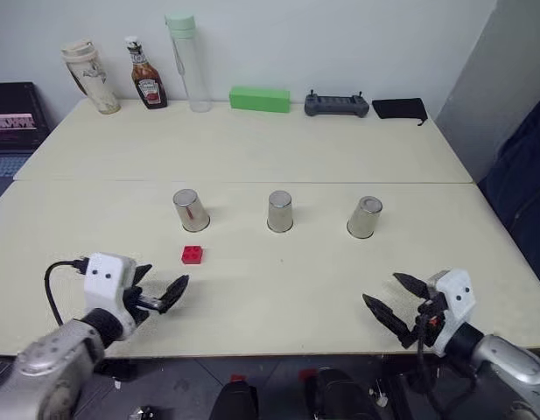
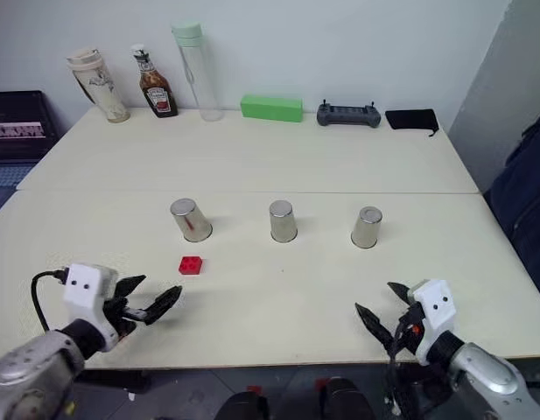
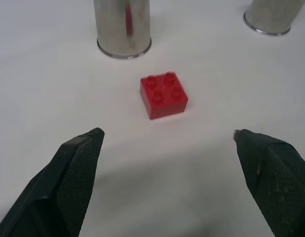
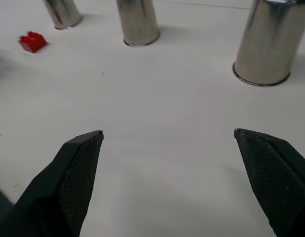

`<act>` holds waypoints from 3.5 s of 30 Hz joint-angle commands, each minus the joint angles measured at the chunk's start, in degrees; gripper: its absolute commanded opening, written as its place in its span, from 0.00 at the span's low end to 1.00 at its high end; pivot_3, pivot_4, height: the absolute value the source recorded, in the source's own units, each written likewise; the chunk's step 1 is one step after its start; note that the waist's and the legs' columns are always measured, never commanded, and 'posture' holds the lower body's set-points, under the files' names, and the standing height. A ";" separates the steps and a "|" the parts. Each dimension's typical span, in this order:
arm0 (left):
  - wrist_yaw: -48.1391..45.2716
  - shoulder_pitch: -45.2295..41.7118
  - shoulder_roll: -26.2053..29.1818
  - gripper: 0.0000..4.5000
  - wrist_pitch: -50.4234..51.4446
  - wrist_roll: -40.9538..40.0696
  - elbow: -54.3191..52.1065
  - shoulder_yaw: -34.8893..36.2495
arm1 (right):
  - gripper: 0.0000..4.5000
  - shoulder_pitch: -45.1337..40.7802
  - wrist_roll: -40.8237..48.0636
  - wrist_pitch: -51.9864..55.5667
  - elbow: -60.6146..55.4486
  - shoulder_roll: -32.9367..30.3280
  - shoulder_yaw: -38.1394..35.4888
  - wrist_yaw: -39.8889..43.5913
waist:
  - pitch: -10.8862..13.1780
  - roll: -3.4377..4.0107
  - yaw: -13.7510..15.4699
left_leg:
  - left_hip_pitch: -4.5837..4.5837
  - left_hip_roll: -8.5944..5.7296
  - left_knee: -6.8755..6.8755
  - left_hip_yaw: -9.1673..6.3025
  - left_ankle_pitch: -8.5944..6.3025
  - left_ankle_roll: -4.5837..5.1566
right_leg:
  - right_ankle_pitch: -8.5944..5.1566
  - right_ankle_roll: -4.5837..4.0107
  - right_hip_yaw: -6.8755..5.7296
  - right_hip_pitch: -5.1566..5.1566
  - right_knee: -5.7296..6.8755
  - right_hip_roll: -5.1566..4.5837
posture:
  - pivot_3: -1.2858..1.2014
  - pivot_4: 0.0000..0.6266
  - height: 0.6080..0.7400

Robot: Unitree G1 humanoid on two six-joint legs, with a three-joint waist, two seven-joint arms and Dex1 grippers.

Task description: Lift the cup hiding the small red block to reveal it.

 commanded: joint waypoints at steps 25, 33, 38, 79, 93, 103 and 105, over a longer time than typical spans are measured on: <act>-2.10 2.89 -3.56 1.00 -13.94 3.11 1.36 -0.45 | 1.00 -0.21 -6.93 -10.12 -0.02 0.81 -0.94 -1.74 | 0.01 -0.01 0.06 | -0.03 -0.02 0.00 0.05 0.00 0.00 | 0.03 0.05 0.07 0.00 -0.02 -0.08 | 0.52 0.24 1.00; 0.30 6.08 -9.69 1.00 -21.70 4.92 -3.98 -1.93 | 1.00 2.59 -10.65 -18.89 1.16 3.27 0.09 0.05 | 0.00 -0.02 0.09 | -0.04 -0.01 -0.01 0.05 0.00 -0.01 | 0.03 0.05 0.07 0.00 -0.03 -0.08 | 0.52 0.24 1.00; 1.59 5.83 -10.39 1.00 -22.33 5.30 -3.64 -2.35 | 1.00 1.55 -10.07 -18.60 1.97 3.77 0.01 -0.34 | 0.00 -0.02 0.08 | 0.04 -0.01 0.02 0.10 0.00 -0.01 | 0.03 0.05 0.11 0.06 -0.01 -0.08 | 0.52 0.24 1.00; 6.31 3.30 -8.16 1.00 -17.57 4.99 -5.27 -5.64 | 1.00 0.93 -11.21 -17.92 1.21 4.23 1.06 -1.97 | 0.00 -0.02 0.08 | 0.02 -0.02 0.02 0.08 0.00 -0.01 | 0.05 0.08 0.09 0.04 0.00 -0.07 | 0.52 0.24 1.00; 6.05 2.98 -7.80 1.00 -17.28 5.15 -5.08 -6.01 | 1.00 1.38 -11.79 -18.35 1.07 4.40 1.00 -2.02 | 0.00 -0.02 0.08 | 0.02 -0.02 0.02 0.09 0.00 -0.01 | 0.05 0.08 0.10 0.04 0.00 -0.07 | 0.52 0.24 1.00; 6.32 2.98 -7.88 1.00 -17.33 5.65 -5.24 -6.38 | 1.00 0.25 -12.06 -17.64 0.96 4.22 1.59 -2.30 | 0.00 -0.01 0.08 | 0.02 -0.02 0.02 0.08 0.00 -0.01 | 0.05 0.07 0.09 0.04 0.00 -0.07 | 0.52 0.24 1.00; 6.36 3.12 -7.86 1.00 -17.26 5.57 -5.36 -6.33 | 1.00 0.30 -12.12 -17.37 0.69 4.30 1.76 -2.59 | 0.00 -0.02 0.08 | 0.01 -0.02 0.02 0.08 0.00 -0.01 | 0.05 0.07 0.10 0.04 0.00 -0.07 | 0.52 0.24 1.00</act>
